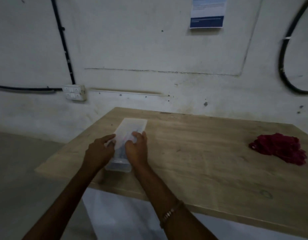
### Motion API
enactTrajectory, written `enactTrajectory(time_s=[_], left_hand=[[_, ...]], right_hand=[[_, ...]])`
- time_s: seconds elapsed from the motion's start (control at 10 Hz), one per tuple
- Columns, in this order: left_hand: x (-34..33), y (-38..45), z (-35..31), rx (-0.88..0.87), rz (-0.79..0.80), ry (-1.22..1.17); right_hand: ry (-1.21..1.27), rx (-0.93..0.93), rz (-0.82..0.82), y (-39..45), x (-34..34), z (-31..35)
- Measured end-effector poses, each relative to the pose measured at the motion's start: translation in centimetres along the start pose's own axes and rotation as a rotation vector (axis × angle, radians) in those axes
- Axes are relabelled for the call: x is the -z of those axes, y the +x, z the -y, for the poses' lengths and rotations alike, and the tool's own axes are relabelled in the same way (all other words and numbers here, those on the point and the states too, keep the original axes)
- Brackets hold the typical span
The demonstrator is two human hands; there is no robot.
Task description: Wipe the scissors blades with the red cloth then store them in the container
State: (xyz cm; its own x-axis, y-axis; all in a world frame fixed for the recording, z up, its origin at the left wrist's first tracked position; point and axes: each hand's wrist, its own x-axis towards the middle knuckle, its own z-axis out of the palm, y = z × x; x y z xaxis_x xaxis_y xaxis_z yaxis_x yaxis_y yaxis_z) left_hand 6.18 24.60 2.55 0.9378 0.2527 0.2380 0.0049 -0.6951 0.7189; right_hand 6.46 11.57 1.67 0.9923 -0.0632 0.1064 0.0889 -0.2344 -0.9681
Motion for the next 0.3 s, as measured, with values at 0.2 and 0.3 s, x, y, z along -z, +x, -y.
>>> enactTrajectory(time_s=[0.2, 0.3], left_hand=[[4.8, 3.6, 3.6, -0.015, -0.04, 0.202], [5.0, 3.1, 3.6, -0.175, -0.252, 0.291]], right_hand=[[-0.024, 0.004, 0.331, 2.5, -4.8, 1.2], [-0.06, 0.11, 0.213, 2.7, -3.8, 0.2]])
